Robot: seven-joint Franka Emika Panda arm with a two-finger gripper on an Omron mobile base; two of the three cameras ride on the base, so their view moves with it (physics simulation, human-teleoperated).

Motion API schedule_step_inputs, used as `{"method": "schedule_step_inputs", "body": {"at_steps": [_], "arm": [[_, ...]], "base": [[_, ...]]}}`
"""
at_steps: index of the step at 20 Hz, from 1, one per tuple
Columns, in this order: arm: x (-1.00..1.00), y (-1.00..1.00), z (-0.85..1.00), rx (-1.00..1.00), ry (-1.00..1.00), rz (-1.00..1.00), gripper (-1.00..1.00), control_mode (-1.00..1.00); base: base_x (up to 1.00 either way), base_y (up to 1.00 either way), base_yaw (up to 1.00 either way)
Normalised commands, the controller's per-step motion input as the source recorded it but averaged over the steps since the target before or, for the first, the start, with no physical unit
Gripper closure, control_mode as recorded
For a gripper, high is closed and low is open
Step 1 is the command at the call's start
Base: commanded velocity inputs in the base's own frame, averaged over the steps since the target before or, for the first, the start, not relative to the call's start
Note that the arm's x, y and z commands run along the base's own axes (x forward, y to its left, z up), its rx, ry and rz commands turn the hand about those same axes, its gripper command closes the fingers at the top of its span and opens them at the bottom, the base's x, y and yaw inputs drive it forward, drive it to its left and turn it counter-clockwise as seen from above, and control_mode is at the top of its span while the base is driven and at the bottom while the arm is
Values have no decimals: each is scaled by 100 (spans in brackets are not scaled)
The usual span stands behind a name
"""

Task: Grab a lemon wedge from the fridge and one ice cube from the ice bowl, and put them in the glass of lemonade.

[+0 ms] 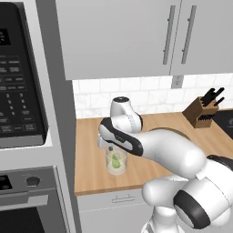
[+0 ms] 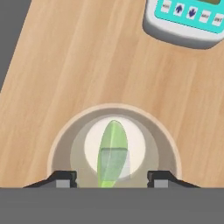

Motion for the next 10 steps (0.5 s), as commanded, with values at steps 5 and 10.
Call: {"method": "schedule_step_inputs", "body": {"at_steps": [5, 10], "arm": [[0, 0, 0, 0, 1, 0, -100, -100], [-10, 0, 35, 0, 0, -1, -100, -100]], "base": [[0, 0, 0], [0, 0, 0]]}}
